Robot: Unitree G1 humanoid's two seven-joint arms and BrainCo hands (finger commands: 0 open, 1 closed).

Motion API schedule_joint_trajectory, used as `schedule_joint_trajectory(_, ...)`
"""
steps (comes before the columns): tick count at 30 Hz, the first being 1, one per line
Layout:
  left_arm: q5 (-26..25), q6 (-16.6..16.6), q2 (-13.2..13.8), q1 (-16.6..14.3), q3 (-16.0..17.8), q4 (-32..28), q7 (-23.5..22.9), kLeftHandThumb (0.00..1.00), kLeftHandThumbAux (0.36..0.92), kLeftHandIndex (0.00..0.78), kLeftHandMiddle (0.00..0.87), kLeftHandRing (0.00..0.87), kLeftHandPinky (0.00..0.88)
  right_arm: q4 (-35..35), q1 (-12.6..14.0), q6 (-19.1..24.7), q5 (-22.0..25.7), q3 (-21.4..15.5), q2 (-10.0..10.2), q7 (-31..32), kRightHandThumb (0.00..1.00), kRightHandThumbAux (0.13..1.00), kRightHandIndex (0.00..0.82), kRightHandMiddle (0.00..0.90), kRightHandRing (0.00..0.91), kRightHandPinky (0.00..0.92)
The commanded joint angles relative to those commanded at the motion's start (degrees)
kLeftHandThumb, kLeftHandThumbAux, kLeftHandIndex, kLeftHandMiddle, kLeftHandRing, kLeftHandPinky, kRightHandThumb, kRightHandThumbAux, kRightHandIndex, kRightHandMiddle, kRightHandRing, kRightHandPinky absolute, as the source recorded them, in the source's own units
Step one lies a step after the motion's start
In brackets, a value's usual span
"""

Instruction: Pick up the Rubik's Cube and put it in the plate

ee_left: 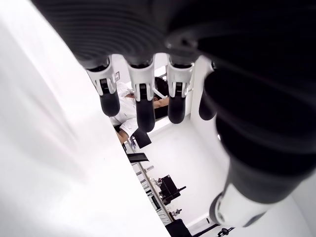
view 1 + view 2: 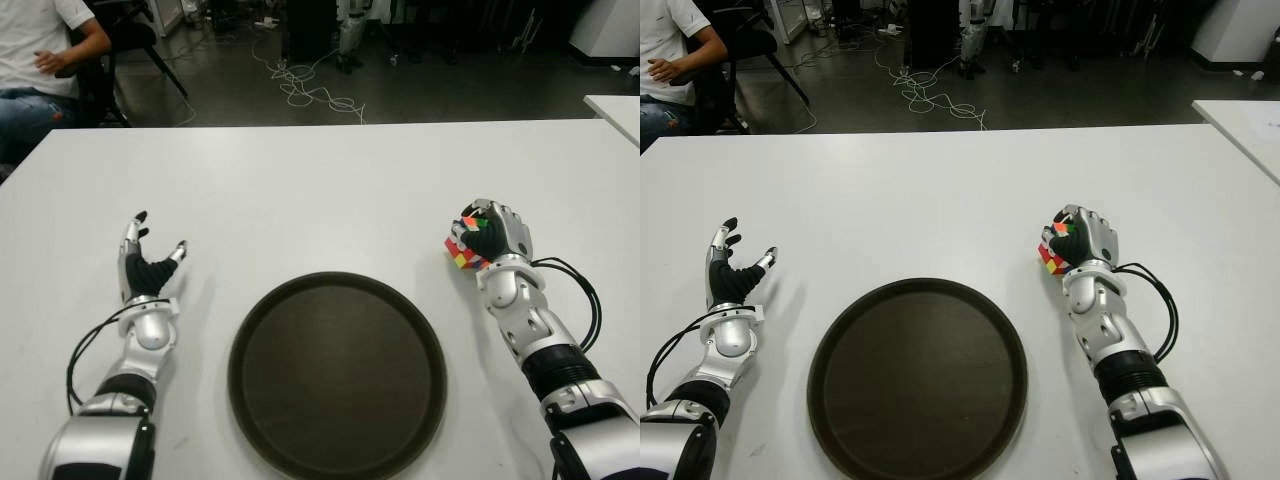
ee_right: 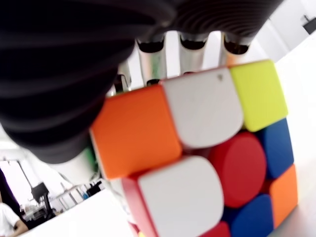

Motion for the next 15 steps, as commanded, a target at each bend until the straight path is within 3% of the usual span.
schedule_joint_trajectory(15, -0.54, -0.97, -0.13, 0.07, 0.47, 0.05, -0.51, 0.0, 0.8, 0.124, 0.119, 0.116, 0.093, -0.21, -0.01, -0.6, 0.52, -0.62, 0.12, -0.86, 0.699, 0.723, 0.435, 0.785, 0.791, 0.786)
